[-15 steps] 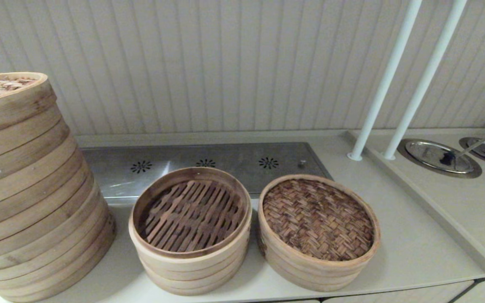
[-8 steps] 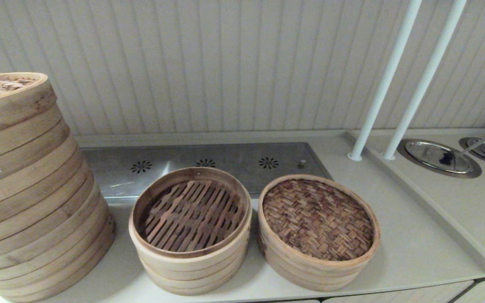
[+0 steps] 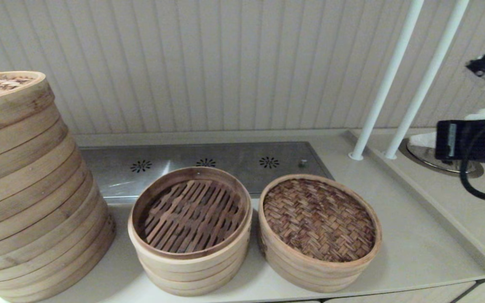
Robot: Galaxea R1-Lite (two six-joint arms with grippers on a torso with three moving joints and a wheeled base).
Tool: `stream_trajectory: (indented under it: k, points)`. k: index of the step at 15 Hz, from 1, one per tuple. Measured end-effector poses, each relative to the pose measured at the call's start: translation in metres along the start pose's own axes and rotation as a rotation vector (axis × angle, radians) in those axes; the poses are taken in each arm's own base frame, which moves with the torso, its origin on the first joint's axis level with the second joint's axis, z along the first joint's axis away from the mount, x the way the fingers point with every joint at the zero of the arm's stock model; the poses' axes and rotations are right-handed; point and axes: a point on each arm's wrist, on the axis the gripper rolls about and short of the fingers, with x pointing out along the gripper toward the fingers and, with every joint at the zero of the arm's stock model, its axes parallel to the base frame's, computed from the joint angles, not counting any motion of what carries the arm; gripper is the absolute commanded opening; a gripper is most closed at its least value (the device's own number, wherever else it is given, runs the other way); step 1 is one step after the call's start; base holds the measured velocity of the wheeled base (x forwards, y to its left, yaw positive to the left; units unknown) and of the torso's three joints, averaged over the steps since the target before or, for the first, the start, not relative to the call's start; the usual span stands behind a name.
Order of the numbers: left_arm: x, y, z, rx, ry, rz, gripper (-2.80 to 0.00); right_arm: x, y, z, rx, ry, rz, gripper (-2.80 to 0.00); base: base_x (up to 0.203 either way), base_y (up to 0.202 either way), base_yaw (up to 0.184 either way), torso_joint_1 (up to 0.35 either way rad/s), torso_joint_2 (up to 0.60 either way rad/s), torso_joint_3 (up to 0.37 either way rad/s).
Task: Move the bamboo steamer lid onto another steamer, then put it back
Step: Pick up the steamer
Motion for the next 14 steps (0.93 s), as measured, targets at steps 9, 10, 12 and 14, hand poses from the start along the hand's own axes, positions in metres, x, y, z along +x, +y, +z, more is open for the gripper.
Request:
stream_trajectory:
  k: [9, 10, 12, 14]
  points:
    - [0.0, 0.0, 0.0, 0.0, 0.0, 0.0, -2.8, 0.091, 0.031, -0.022, -0.161, 0.4, 0.096, 0.0, 0.0, 0.0, 0.0, 0.0, 0.0, 0.0]
    - [0.0, 0.0, 0.0, 0.0, 0.0, 0.0, -2.8, 0.095, 0.034, -0.026, -0.164, 0.416, 0.105, 0.0, 0.0, 0.0, 0.0, 0.0, 0.0, 0.0]
    - [0.0, 0.0, 0.0, 0.0, 0.0, -0.001, -2.8, 0.102, 0.04, -0.032, -0.172, 0.442, 0.13, 0.0, 0.0, 0.0, 0.0, 0.0, 0.0, 0.0]
    - [0.0, 0.0, 0.0, 0.0, 0.0, 0.0, -2.8, 0.111, 0.046, -0.038, -0.174, 0.47, 0.147, 0.0, 0.0, 0.0, 0.0, 0.0, 0.0, 0.0]
